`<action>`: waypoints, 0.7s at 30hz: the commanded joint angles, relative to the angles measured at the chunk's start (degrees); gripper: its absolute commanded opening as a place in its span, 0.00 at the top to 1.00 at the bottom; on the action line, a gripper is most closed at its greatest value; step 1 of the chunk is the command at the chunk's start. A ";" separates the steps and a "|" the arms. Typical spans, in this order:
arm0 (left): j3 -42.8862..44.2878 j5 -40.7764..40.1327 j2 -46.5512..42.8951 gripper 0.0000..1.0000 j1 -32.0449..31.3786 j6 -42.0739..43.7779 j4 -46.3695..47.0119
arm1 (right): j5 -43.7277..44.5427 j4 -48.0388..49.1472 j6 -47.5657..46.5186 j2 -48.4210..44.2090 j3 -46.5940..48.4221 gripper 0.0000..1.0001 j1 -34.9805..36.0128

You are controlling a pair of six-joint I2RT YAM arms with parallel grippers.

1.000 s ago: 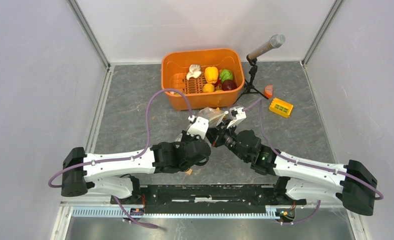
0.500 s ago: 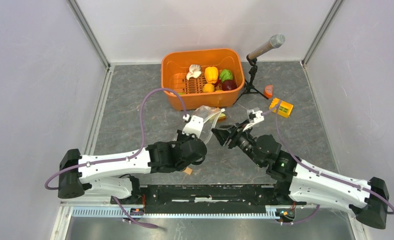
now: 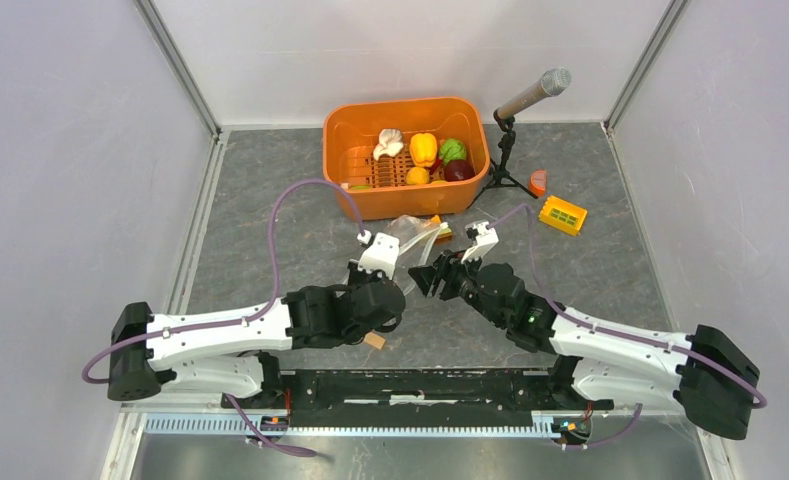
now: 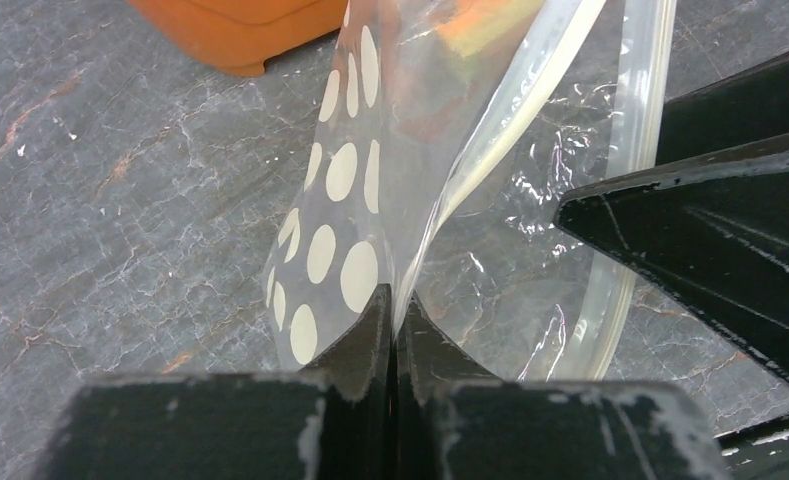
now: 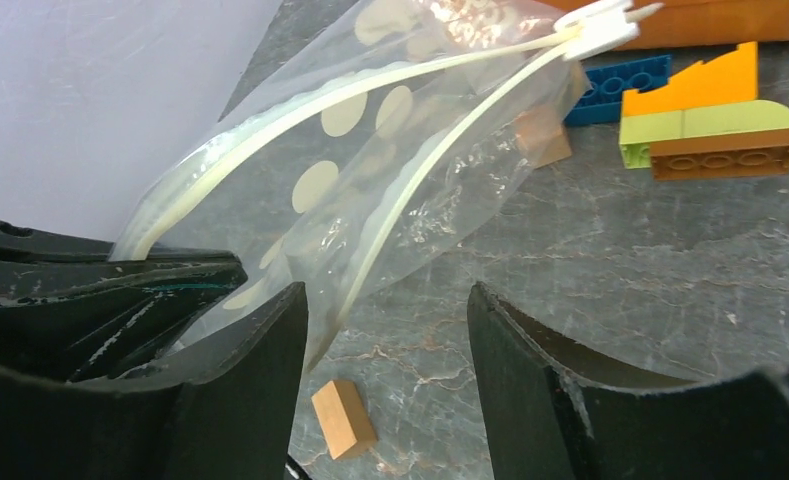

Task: Place the food in the zip-top bag and seal the zipper
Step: Open the zipper of the food storage bag.

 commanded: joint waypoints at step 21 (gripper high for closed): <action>11.71 -6.17 11.41 0.55 0.25 2.80 -5.32 | -8.84 1.27 -0.81 0.02 0.48 1.00 -0.63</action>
